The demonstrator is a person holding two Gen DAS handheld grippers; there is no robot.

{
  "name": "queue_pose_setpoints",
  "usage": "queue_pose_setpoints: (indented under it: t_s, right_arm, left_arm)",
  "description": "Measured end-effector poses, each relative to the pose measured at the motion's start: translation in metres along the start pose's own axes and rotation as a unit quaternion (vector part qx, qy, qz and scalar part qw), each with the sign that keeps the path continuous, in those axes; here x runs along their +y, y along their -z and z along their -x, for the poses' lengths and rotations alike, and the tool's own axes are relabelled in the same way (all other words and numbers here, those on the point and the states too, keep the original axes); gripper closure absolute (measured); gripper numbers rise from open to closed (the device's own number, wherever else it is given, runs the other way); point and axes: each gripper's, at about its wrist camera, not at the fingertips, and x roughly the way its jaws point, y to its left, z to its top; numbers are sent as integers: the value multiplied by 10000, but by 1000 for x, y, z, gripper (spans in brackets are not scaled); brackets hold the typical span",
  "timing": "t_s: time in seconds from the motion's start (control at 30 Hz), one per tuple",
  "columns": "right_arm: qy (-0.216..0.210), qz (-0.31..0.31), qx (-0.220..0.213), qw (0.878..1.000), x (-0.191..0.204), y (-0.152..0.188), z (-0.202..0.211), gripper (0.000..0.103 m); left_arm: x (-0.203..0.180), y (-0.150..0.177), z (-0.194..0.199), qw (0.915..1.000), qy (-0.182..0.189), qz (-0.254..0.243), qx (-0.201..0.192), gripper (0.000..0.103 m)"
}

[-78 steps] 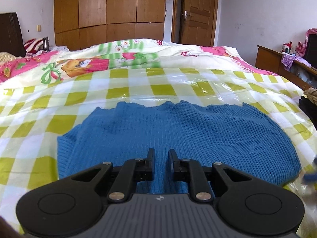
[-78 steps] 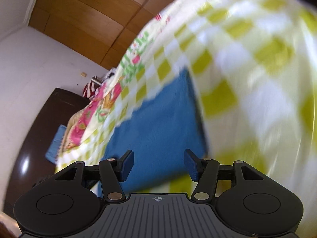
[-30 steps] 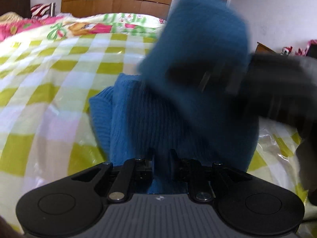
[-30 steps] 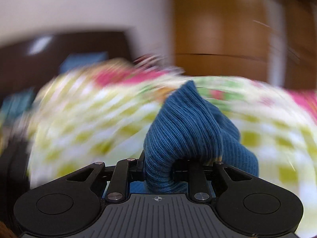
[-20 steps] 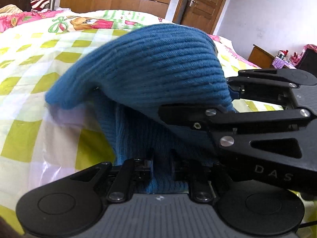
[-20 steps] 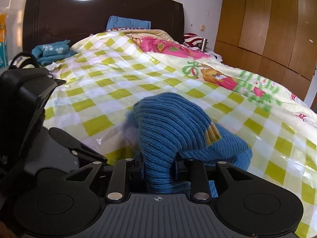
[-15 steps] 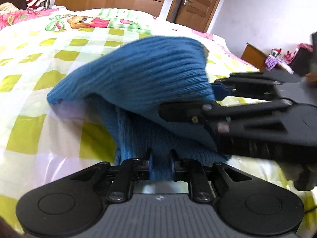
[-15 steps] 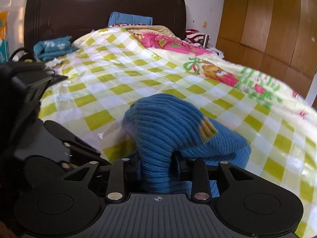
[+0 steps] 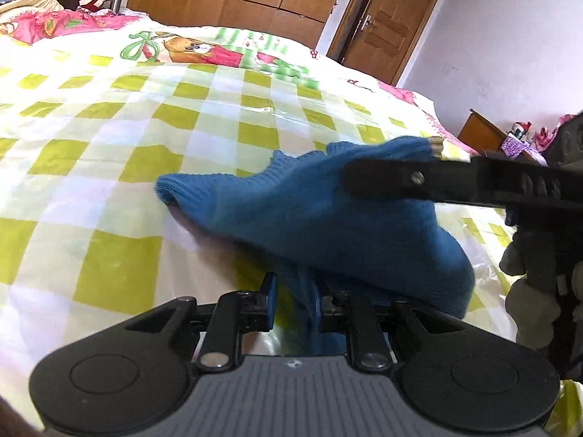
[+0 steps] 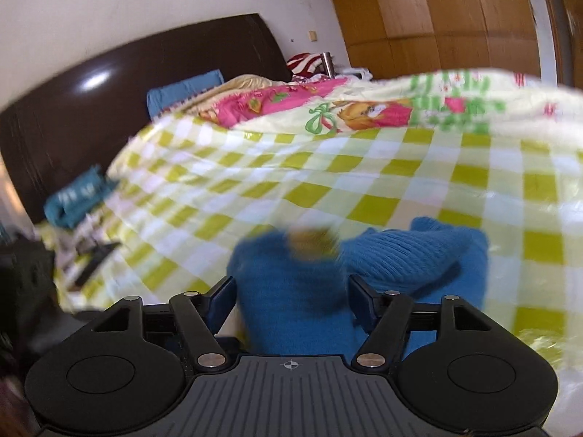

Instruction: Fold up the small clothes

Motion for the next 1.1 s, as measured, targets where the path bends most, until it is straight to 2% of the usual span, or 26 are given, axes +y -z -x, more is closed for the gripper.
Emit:
queue_pose_setpoints:
  t_s: [0.07, 0.1, 0.13, 0.17, 0.2, 0.23, 0.33, 0.47, 0.53, 0.6, 0.67, 0.77, 0.87, 1.0, 1.07, 1.1]
  right_arm:
    - [51, -375, 58, 9993, -4, -4, -10, 42]
    - [201, -500, 87, 9985, -5, -5, -15, 51]
    - [309, -647, 125, 9973, -9, -7, -19, 75]
    - [334, -879, 145, 9955, -14, -8, -19, 86]
    - [254, -1201, 94, 9924, -23, -9, -15, 87]
    - [172, -1500, -43, 9885, -32, -9, -7, 93]
    - [315, -2144, -530, 9748, -58, -5, 30, 94]
    - [490, -2896, -1272, 9474, -91, 9, 94, 94]
    - [653, -3196, -1564, 9323, -108, 19, 122, 94]
    - [880, -3535, -1804, 9136, -126, 34, 144, 94]
    - [1131, -3921, -1946, 8919, -146, 55, 160, 93]
    - [1269, -4526, -1974, 8603, -175, 86, 168, 93]
    - [1400, -4691, -1929, 8504, -192, 106, 167, 92]
    - [1061, -5015, -1904, 8372, -204, 130, 164, 84]
    - [1040, -5101, -1973, 8307, -206, 138, 168, 69]
    - [976, -5176, -2036, 8253, -206, 142, 171, 67]
  left_arm:
    - [7, 0, 3, 10000, 4, 92, 10, 70]
    - [8, 0, 3, 9999, 7, 130, 1, 70]
    - [11, -1, 2, 9999, 1, 156, -15, 70]
    - [12, -3, 1, 9998, -4, 187, -39, 70]
    - [12, -7, -2, 9997, 39, 216, -72, 70]
    - [10, -11, -4, 9996, 100, 222, -113, 70]
    - [-4, -27, -13, 9992, 272, 59, -289, 70]
    - [-38, -56, -40, 9971, 658, -101, -376, 70]
    - [-62, -66, -62, 9964, 738, -303, -288, 70]
    - [-82, -72, -89, 9958, 870, -269, -111, 70]
    - [-101, -72, -117, 9967, 725, -361, 95, 70]
    - [-119, -71, -142, 9972, 392, -590, 222, 70]
    - [-130, -72, -151, 9966, 128, -778, 253, 70]
    - [-136, -70, -149, 9958, 8, -898, 153, 70]
    - [-136, -70, -145, 9965, 109, -824, 56, 70]
    - [-136, -71, -145, 9965, 106, -827, 52, 70]
